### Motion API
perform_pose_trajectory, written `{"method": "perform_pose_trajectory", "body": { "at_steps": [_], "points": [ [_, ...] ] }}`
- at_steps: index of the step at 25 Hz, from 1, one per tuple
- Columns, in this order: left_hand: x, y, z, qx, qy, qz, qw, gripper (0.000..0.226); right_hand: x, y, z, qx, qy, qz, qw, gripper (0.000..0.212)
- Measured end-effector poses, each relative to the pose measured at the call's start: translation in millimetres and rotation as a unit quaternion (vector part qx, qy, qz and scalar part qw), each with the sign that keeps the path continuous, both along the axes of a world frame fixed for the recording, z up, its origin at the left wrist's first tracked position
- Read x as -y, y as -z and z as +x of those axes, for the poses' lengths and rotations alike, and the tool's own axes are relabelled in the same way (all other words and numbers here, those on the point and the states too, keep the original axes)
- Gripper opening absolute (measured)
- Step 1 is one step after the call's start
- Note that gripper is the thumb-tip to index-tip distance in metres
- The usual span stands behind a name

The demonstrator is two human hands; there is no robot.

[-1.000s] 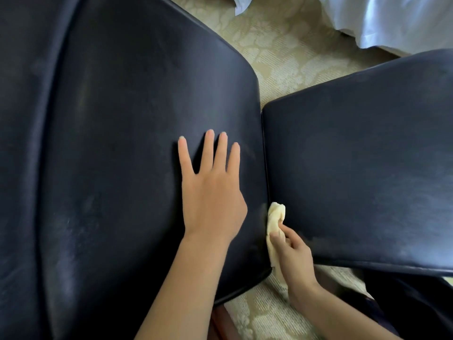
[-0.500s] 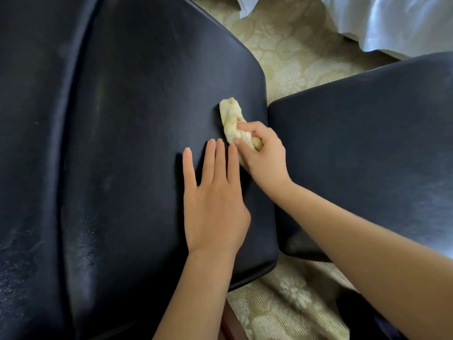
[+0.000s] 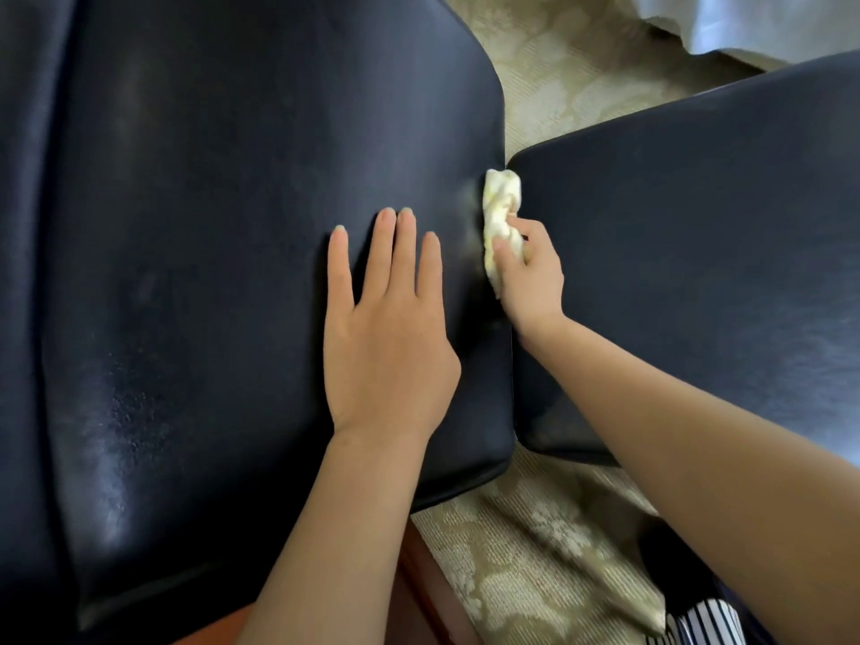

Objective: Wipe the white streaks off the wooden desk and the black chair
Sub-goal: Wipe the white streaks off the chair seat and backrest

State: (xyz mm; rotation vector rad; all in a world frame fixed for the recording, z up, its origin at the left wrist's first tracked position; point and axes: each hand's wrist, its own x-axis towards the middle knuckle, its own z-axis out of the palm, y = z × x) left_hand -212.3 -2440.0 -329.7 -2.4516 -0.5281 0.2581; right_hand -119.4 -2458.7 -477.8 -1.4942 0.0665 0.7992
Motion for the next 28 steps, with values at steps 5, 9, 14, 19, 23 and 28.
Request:
{"method": "perform_pose_trajectory", "body": {
  "at_steps": [5,9,14,19,23,28],
  "points": [
    [7,-7,-10,-0.059,0.028,0.003,0.998,0.064,21,30,-25,-0.156,-0.051,-0.075,0.983,0.024],
    [29,-11,-36,-0.089,0.038,-0.014,0.995,0.061,51,41,-60,-0.211,-0.133,-0.109,0.962,0.027],
    [49,-10,-82,-0.075,0.043,-0.017,0.996,0.059,82,41,-112,-0.254,-0.100,-0.107,0.956,0.021],
    [62,-14,-111,-0.026,0.030,-0.009,0.999,0.059,103,5,-150,-0.210,0.014,-0.121,0.970,0.016],
    [65,-26,-126,-0.018,0.028,-0.011,0.999,0.055,103,-35,-157,-0.103,0.057,-0.086,0.989,0.013],
    [69,-42,-138,0.034,0.015,-0.018,0.999,0.047,93,-103,-150,0.119,-0.037,0.054,0.991,0.016]
  ]
}}
